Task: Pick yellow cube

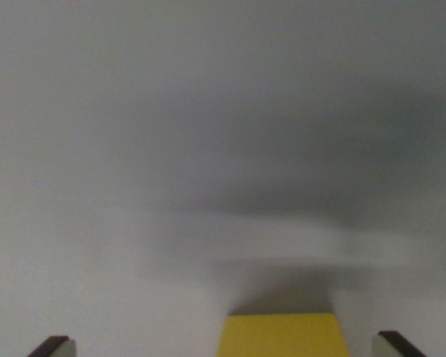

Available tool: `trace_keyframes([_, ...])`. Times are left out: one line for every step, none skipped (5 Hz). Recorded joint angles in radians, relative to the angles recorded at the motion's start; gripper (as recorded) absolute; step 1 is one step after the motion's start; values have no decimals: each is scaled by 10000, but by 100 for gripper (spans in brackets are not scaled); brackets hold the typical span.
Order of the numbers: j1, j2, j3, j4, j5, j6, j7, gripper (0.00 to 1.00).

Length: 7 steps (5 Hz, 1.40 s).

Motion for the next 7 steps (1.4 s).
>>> trace_keyframes([0,0,0,0,0,0,0,0])
trace_keyframes([-54,96,-62,-227,41,-271,-175,0])
trace_keyframes([-54,96,-62,-227,41,-271,-175,0])
trace_keyframes([-102,179,-115,-425,77,-508,-329,0])
trace_keyframes([-102,179,-115,-425,77,-508,-329,0])
trace_keyframes([-138,243,-157,-577,104,-690,-446,0])
trace_keyframes([-138,243,-157,-577,104,-690,-446,0])
